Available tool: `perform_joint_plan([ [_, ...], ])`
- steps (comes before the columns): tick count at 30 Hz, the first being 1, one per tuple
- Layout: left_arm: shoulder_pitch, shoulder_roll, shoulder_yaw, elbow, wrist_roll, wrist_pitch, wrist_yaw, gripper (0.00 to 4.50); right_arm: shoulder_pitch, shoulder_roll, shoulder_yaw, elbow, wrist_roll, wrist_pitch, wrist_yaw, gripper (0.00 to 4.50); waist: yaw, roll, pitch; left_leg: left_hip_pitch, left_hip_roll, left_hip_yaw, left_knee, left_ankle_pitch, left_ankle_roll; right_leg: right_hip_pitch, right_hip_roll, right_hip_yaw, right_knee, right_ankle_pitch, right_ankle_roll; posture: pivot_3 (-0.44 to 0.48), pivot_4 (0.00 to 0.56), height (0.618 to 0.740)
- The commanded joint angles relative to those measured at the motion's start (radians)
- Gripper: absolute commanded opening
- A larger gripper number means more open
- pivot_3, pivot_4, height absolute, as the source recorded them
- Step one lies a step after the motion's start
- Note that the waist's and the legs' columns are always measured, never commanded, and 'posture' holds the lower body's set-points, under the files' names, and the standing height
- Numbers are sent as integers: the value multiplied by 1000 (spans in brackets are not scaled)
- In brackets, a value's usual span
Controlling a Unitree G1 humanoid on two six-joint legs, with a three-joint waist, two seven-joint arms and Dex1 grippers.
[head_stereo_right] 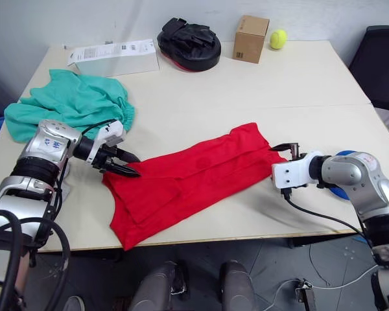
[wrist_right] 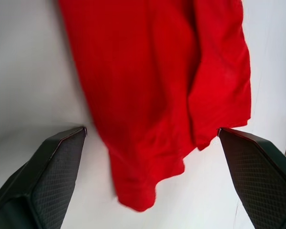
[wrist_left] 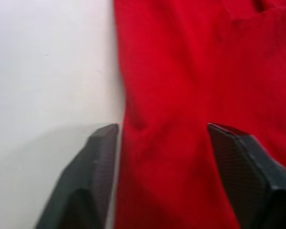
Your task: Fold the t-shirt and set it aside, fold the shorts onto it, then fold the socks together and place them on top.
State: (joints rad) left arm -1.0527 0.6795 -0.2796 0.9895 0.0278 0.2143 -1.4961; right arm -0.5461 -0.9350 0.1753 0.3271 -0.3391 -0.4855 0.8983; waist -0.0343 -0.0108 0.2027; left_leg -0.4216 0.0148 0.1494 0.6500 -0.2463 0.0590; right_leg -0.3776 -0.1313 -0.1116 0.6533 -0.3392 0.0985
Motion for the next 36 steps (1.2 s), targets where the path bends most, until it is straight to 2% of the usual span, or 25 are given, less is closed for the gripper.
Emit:
perform_joint_plan([
  [1, 29, 11, 3, -43, 6, 37, -45, 1612, -38, 22, 43, 63, -35, -34, -17, 3497, -1, 0, 0, 0, 0, 0, 0, 0, 0, 0, 0, 0, 0, 0, 0, 0, 150, 740],
  [6, 54, 25, 9, -96, 2, 74, -52, 16, -98, 35, 87, 146, -64, -75, -13, 1733, -2, -1, 0, 0, 0, 0, 1, 0, 0, 0, 0, 0, 1, 0, 0, 0, 150, 740],
  [11, 100, 44, 39, -196, -40, 184, -51, 0, -212, 79, 129, 251, -94, -86, -16, 17, -6, -1, 0, 0, 0, 0, 1, 0, 0, 0, 0, 0, 1, 0, 0, 0, 150, 740],
  [13, 136, 53, 58, -265, -66, 246, -38, 0, -285, 113, 152, 313, -118, -80, -25, 17, -19, -1, 0, 0, 0, 0, 1, 0, 0, 0, 0, 1, 2, 0, 0, 0, 150, 740],
  [18, 298, 70, 125, -562, -167, 478, 26, 0, -466, 216, 219, 509, -198, -88, -90, 17, -22, 0, 0, -1, 0, 0, -1, 1, 0, -1, 0, 1, 6, 0, 0, 0, 150, 740],
  [27, 522, 7, 237, -966, -291, 787, 300, 0, -669, 352, 327, 805, -319, -98, -238, 17, -17, 0, 0, -1, -1, -2, 0, 1, 1, 0, 0, 1, 5, -1, 0, 0, 150, 740],
  [36, 647, -73, 296, -1188, -382, 908, 522, 0, -783, 469, 378, 948, -383, -46, -370, 17, -23, 0, 0, 0, 0, -3, -2, 2, -1, 0, 1, 1, 6, -1, 0, 0, 150, 740],
])
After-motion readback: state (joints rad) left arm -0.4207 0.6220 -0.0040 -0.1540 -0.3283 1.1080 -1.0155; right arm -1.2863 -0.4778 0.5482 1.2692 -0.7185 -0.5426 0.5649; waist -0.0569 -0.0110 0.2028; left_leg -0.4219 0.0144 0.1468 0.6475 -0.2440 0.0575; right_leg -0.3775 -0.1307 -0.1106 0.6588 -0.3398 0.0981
